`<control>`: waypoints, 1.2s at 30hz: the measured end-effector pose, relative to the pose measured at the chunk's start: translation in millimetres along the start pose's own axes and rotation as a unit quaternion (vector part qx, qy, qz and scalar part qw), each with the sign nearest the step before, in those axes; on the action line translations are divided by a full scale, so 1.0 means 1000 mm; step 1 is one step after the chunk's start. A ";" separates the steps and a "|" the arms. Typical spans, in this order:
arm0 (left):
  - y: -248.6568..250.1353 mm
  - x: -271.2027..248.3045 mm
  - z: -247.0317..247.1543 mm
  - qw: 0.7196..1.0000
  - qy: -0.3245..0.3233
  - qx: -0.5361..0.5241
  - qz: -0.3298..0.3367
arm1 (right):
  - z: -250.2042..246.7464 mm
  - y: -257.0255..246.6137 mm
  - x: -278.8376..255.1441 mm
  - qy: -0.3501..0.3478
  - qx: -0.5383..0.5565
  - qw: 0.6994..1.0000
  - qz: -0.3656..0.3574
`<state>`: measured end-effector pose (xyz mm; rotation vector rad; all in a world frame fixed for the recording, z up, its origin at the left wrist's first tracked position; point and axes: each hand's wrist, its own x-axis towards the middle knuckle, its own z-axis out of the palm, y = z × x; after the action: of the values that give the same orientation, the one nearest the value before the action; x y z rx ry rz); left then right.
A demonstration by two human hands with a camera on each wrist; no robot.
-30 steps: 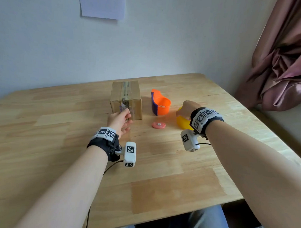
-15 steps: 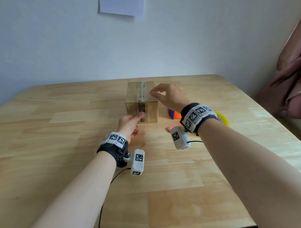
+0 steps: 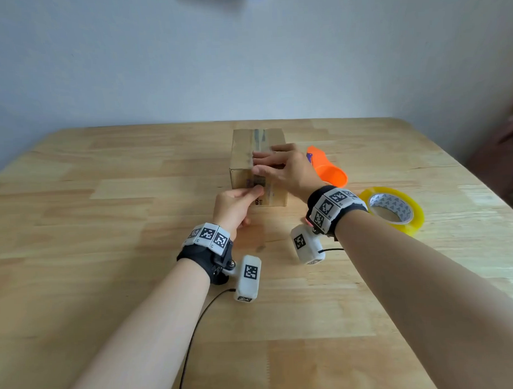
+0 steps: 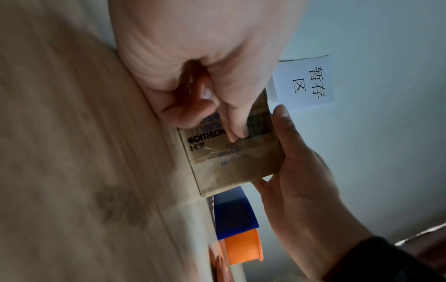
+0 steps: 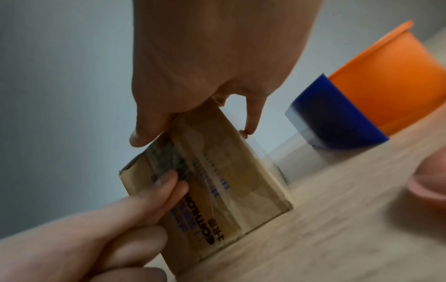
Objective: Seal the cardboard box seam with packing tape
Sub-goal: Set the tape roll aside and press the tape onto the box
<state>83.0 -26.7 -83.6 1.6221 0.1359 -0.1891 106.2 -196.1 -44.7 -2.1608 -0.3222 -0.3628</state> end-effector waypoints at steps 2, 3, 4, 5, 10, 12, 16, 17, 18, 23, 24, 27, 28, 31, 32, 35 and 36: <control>-0.001 0.004 0.000 1.000 -0.004 -0.005 -0.005 | 0.003 0.004 0.001 0.020 -0.007 1.000 0.002; -0.001 0.006 0.001 1.000 -0.004 -0.007 -0.009 | 0.005 0.006 0.002 0.030 -0.015 0.999 0.008; -0.002 0.007 0.001 1.000 -0.003 -0.010 -0.010 | 0.008 0.008 0.003 0.041 -0.028 0.999 0.011; -0.003 0.008 0.001 1.000 -0.003 -0.012 -0.011 | 0.010 0.009 0.003 0.049 -0.046 0.998 0.012; -0.005 0.012 -0.003 0.999 -0.017 -0.031 -0.036 | 0.013 0.008 0.002 0.058 -0.095 0.994 0.007; -0.002 0.011 -0.004 0.997 -0.024 -0.048 -0.055 | 0.012 0.003 0.000 0.056 -0.093 0.994 -0.008; 0.005 0.009 -0.008 0.991 -0.047 -0.076 -0.099 | 0.013 0.001 -0.001 0.055 -0.094 0.994 -0.018; 0.006 0.009 -0.010 0.990 -0.053 -0.078 -0.110 | 0.013 0.002 -0.001 0.056 -0.097 0.994 -0.020; 0.007 0.009 -0.012 0.989 -0.058 -0.074 -0.119 | 0.014 0.003 -0.001 0.056 -0.104 0.993 -0.024; 0.014 0.012 -0.032 0.987 -0.040 -0.017 -0.154 | 0.015 0.003 -0.001 0.056 -0.138 0.988 -0.035; 0.016 0.012 -0.037 0.987 -0.032 -0.016 -0.160 | 0.014 0.002 -0.001 0.054 -0.143 0.988 -0.033; 0.026 0.012 -0.044 0.985 0.014 -0.042 -0.164 | 0.012 0.000 -0.001 0.036 -0.172 0.984 -0.026; 0.029 0.014 -0.043 0.986 0.033 -0.052 -0.153 | 0.012 -0.001 -0.002 0.031 -0.181 0.983 -0.024; 0.045 0.016 -0.033 0.994 0.037 -0.049 -0.096 | 0.011 -0.005 -0.001 0.021 -0.221 0.975 -0.027; 0.049 0.018 -0.028 0.995 0.025 -0.042 -0.085 | 0.011 -0.007 0.000 0.017 -0.241 0.970 -0.027; 0.058 0.019 -0.020 0.998 0.009 -0.002 -0.067 | 0.011 -0.009 0.002 0.001 -0.287 0.958 -0.021; 0.058 0.020 -0.020 0.997 0.010 0.012 -0.070 | 0.011 -0.010 0.001 -0.008 -0.297 0.955 -0.021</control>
<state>115.3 -10.8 -30.2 1.6392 0.2636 -0.2821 105.4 -181.8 -42.7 -2.7500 -0.2923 -0.5174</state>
